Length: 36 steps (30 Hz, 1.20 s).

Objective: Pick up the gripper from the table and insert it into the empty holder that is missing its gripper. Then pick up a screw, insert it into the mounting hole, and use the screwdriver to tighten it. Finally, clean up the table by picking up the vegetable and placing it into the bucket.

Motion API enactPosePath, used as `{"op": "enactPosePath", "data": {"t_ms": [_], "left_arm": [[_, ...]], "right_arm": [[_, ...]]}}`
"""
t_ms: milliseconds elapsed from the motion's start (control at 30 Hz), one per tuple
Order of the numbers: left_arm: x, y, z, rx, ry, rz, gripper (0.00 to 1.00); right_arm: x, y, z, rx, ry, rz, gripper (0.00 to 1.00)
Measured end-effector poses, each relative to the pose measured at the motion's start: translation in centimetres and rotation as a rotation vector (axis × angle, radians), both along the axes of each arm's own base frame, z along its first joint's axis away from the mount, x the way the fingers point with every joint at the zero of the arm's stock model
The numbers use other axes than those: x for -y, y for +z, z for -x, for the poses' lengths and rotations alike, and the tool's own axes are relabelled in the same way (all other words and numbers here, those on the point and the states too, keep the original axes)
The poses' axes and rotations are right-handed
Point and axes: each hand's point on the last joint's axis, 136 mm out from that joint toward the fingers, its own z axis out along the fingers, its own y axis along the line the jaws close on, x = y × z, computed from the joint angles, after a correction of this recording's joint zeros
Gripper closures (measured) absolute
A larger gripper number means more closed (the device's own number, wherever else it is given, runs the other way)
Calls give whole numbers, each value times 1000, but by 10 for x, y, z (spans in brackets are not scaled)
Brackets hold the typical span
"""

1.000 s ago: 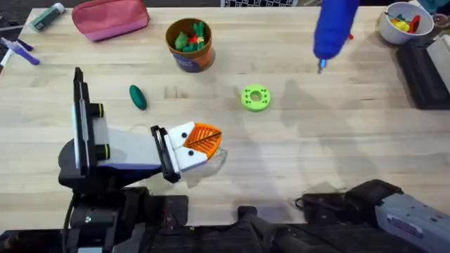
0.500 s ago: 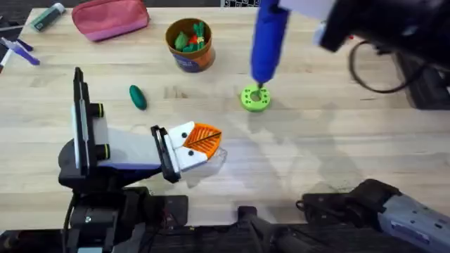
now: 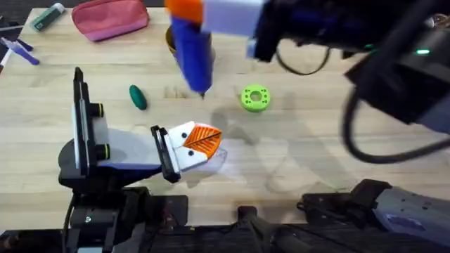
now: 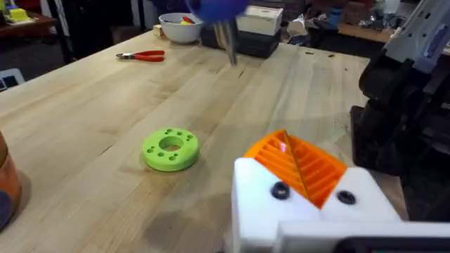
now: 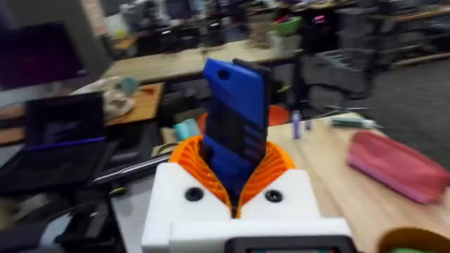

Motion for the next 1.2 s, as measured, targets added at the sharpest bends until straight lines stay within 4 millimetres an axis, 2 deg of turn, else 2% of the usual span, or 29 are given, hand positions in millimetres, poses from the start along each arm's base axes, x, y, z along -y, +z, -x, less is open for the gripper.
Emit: {"op": "enactPosePath", "data": {"t_ms": [133,300,533,767,900,1200], "left_arm": [[0,0,0,0,0,0,994],[0,0,0,0,0,0,994],[0,0,0,0,0,0,994],[0,0,0,0,0,0,994],[0,0,0,0,0,0,994],[0,0,0,0,0,0,994]], "right_arm": [[-15,-9,13,2,100,7,975],[-15,4,38,92,214,-27,975],[-18,0,57,146,293,-16,975],[-20,-24,64,172,299,-18,975],[-20,-31,67,191,290,-35,975],[-22,-23,69,213,266,-71,975]]}}
